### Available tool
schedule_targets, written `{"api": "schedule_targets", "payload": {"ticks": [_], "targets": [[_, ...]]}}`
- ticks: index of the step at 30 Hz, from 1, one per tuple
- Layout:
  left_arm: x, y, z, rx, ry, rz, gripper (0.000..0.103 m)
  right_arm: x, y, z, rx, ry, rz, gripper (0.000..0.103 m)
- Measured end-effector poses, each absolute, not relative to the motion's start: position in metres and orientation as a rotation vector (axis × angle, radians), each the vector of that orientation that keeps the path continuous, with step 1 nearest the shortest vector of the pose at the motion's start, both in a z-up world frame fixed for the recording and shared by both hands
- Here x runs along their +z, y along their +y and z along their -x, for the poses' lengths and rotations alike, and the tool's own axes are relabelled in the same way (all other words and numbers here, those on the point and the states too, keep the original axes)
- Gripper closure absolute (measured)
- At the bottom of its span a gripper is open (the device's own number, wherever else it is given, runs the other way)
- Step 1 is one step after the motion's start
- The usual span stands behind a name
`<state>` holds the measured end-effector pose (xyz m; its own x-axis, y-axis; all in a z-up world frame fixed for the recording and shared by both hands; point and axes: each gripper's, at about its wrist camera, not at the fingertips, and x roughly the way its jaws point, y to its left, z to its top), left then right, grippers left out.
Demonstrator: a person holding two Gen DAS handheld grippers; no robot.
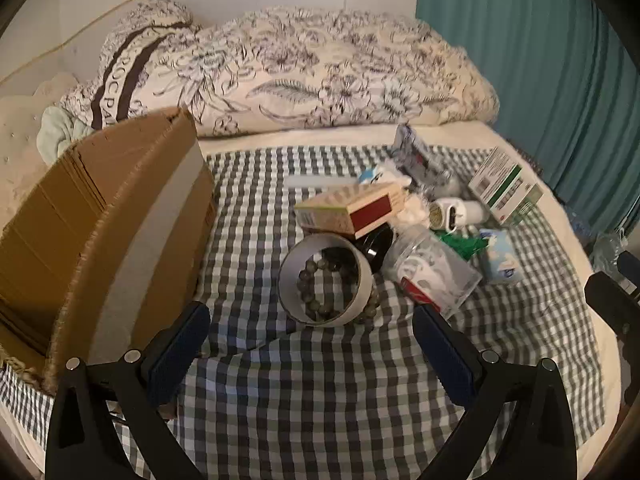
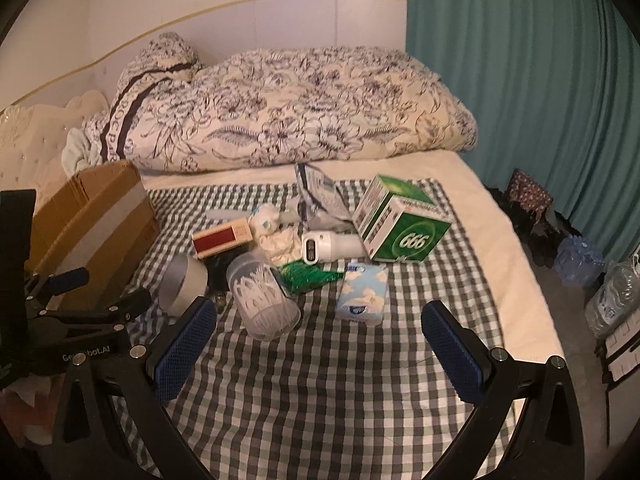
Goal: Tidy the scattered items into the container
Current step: 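Grasp the blue cloud-print tissue pack with the right tool while the left grasps the white tape roll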
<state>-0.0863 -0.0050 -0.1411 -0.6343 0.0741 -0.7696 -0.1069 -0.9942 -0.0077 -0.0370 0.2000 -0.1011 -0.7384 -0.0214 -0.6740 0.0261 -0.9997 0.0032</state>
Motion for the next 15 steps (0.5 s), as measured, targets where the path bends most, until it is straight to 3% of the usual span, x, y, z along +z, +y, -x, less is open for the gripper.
{"api": "schedule_targets", "payload": {"ticks": [15], "targets": [[-0.181,0.01,0.126,2.671,-0.049,1.364,0.0,-0.15,0.23,0.073,-2.915,-0.02,-1.306,0.0]]}}
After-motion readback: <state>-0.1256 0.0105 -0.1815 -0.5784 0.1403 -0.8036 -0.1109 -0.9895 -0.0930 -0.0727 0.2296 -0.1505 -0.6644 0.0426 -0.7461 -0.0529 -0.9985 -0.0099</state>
